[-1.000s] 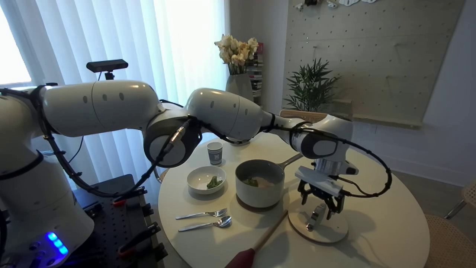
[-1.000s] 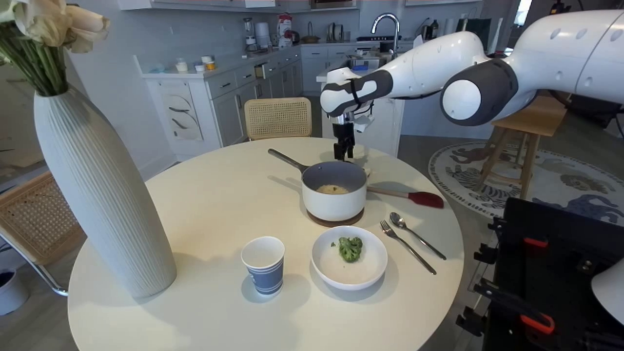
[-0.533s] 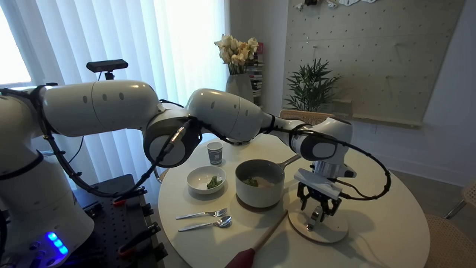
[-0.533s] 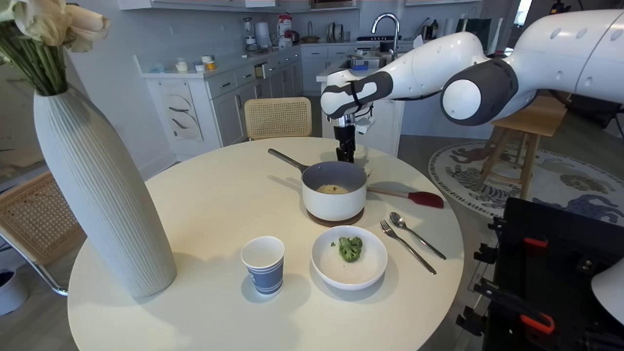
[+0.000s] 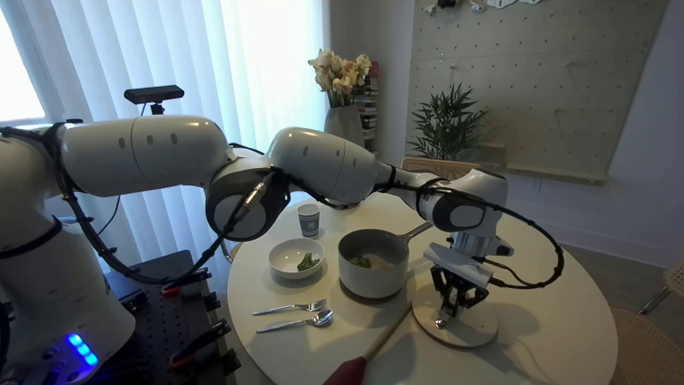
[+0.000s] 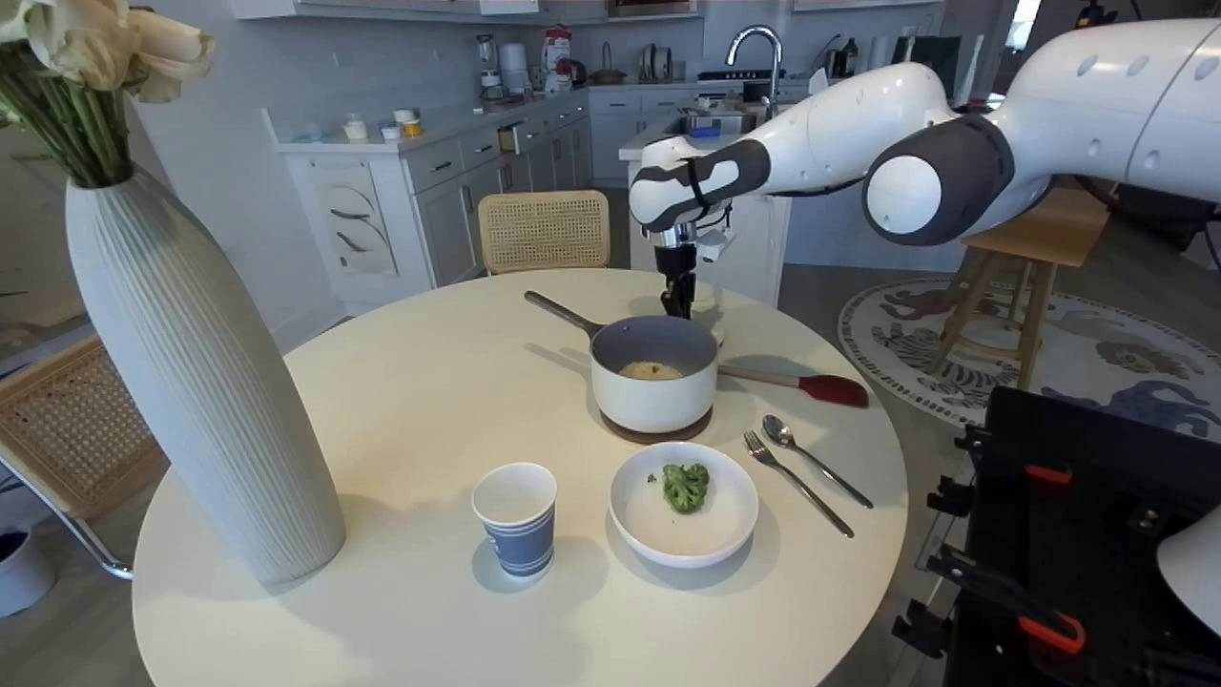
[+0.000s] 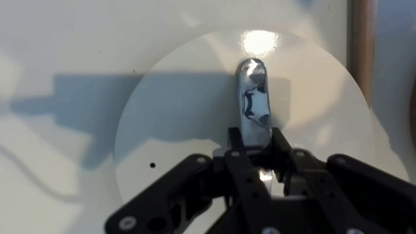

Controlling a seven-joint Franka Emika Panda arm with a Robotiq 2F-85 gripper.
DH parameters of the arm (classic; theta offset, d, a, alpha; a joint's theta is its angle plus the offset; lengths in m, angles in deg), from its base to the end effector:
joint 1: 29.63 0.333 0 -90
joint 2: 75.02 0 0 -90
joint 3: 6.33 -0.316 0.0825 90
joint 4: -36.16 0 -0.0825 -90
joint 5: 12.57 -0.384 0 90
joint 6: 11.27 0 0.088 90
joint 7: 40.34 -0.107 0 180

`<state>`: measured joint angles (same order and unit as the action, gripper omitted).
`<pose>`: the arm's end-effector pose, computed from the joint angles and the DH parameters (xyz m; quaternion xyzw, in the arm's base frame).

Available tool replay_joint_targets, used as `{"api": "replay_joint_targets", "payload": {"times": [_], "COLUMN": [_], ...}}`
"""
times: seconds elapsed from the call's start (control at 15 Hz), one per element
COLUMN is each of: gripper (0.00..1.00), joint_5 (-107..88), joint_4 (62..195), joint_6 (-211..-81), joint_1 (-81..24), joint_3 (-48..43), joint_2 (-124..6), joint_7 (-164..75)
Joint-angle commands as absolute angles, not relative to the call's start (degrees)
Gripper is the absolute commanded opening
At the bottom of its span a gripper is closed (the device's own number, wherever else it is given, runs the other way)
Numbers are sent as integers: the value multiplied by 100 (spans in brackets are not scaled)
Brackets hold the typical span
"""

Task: Take the spatula from the white pot and put it on the table the get the lid and put on the white pot

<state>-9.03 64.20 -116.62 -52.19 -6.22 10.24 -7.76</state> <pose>0.7177 -0.3042 0.0828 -0.9924 -0.0971 0.0754 0.0054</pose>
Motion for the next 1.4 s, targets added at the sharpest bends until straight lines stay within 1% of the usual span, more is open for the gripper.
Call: {"api": "replay_joint_targets", "payload": {"times": [0.0, 0.27, 0.67, 0.73, 1.07, 1.33], "gripper": [6, 6, 6, 6, 6, 6], "joint_5": [-932, -910, -898, -852, -860, -877], "joint_4": [6411, 6288, 5584, 6010, 6045, 6182], "joint_6": [-11659, -11603, -11560, -11803, -11923, -11588], "joint_1": [-5204, -5176, -5114, -5120, -5084, -5016], "joint_3": [-564, -523, -480, -524, -537, -565], "joint_2": [1024, 1024, 1013, 747, 591, 329], "joint_7": [-619, -735, -797, -821, -849, -797]}}
